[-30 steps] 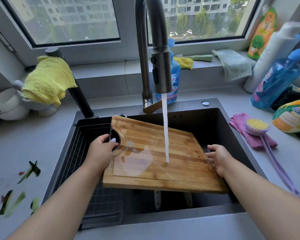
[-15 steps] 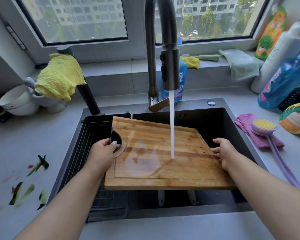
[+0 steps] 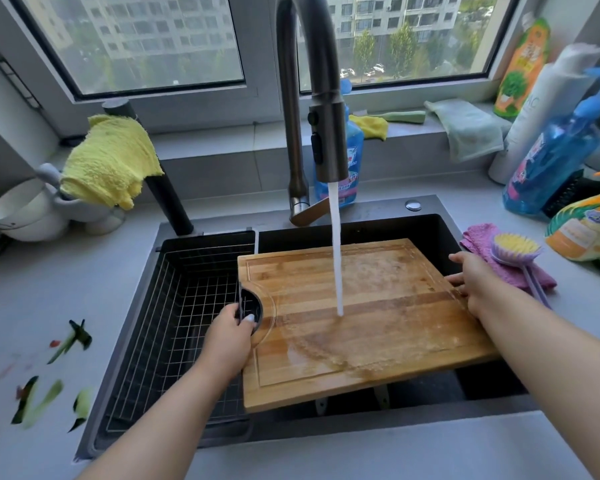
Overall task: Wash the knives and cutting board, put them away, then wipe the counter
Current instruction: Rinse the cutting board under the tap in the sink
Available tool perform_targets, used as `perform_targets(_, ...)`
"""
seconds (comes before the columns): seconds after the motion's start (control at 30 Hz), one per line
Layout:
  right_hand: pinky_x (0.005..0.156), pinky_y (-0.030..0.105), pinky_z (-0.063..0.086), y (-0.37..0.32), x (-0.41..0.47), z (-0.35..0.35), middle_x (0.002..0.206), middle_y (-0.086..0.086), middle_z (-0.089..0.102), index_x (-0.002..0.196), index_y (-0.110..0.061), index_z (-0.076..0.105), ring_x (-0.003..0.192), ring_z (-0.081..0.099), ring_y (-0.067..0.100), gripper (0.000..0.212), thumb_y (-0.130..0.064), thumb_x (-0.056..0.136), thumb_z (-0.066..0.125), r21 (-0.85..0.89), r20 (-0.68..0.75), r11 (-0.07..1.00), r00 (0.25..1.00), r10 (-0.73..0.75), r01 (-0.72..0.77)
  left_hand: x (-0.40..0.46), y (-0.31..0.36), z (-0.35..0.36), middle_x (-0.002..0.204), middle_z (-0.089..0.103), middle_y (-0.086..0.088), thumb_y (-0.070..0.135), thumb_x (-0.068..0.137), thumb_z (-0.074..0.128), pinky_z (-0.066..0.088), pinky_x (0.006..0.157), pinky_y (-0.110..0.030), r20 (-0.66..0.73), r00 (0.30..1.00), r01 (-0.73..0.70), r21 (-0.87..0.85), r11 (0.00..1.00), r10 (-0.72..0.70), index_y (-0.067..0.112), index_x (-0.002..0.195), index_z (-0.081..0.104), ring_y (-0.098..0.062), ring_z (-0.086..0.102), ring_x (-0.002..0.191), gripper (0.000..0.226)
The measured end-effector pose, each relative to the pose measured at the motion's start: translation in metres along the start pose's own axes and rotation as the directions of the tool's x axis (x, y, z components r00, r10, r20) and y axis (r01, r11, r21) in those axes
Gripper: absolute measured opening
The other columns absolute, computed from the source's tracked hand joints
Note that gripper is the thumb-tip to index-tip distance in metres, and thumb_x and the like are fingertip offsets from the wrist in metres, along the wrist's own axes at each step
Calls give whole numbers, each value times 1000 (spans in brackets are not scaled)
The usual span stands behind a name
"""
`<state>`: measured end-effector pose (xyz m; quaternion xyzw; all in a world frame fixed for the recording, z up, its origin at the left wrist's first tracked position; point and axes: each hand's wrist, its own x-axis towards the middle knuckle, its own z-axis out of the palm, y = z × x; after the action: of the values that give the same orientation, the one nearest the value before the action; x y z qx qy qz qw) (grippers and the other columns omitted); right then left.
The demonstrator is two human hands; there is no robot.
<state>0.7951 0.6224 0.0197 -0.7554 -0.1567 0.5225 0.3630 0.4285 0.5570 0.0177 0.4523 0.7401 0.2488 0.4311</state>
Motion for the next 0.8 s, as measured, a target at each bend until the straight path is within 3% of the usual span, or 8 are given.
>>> perform_targets(0.07, 56, 30, 43, -2, -3, -1, 97, 22, 55, 130, -1, 48, 66, 51, 30, 53, -38, 93, 43, 12, -3, 1000, 1000, 6, -6, 0, -1, 3, 96, 69, -6, 17, 98, 47, 49, 66, -31, 3, 1000, -8, 4, 1000, 8, 15, 118, 56, -24, 64, 82, 23)
perform_targets(0.2, 55, 30, 42, -5, -8, -3, 87, 20, 55, 128, 2, 50, 65, 51, 30, 55, -39, 93, 43, 31, -11, 1000, 1000, 7, -7, 2, -4, 9, 114, 66, -4, 19, 99, 43, 52, 91, -46, 21, 1000, -17, -43, 999, 17, 17, 126, 53, -23, 63, 101, 29)
perform_targets(0.37, 57, 31, 39, -6, -13, 0, 77, 14, 51, 127, 2, 49, 62, 47, 28, 46, -31, 96, 40, 79, -39, 995, 998, -52, 55, -3, 7, 16, 119, 61, 3, 18, 102, 39, 46, 99, -43, 55, 998, -29, -108, 994, 35, 23, 127, 49, -19, 58, 110, 28)
perform_targets(0.47, 56, 32, 41, 0, -9, 0, 87, 16, 54, 132, -3, 47, 63, 49, 27, 43, -27, 97, 40, 129, -90, 987, 992, -90, 101, -2, 14, 19, 132, 49, 9, 20, 102, 38, 37, 107, -36, 92, 995, -20, -133, 991, 32, 21, 142, 35, -20, 49, 122, 40)
perform_targets(0.53, 56, 31, 41, 3, -8, 0, 95, 17, 53, 135, -5, 45, 64, 49, 26, 44, -26, 97, 40, 144, -104, 984, 991, -87, 102, -1, 19, 18, 129, 38, 13, 21, 103, 38, 31, 102, -28, 126, 992, -13, -118, 993, 28, 17, 150, 20, -21, 40, 131, 51)
perform_targets(0.63, 54, 31, 39, 7, -5, 0, 86, 13, 52, 138, -7, 43, 63, 48, 26, 46, -27, 97, 39, 144, -92, 984, 992, -88, 101, 6, 20, 17, 146, 35, 3, 24, 103, 38, 28, 108, -32, 138, 990, -10, -87, 996, 22, 17, 153, 12, -21, 33, 138, 57)
perform_targets(0.7, 55, 31, 39, 9, -4, 1, 78, 12, 49, 137, -5, 43, 62, 47, 27, 46, -28, 98, 39, 141, -77, 987, 995, -67, 77, 10, 23, 15, 148, 35, 1, 24, 103, 38, 27, 109, -32, 124, 992, -9, -85, 996, 20, 18, 153, 14, -21, 34, 137, 56)
perform_targets(0.8, 56, 32, 42, 16, 4, 0, 83, 14, 52, 132, -5, 46, 64, 51, 29, 46, -33, 95, 44, 131, -77, 991, 997, -12, 22, 17, 29, 10, 127, 47, 10, 19, 102, 39, 38, 100, -30, 91, 993, -65, -104, 992, 74, 25, 136, 36, -14, 48, 114, 35)
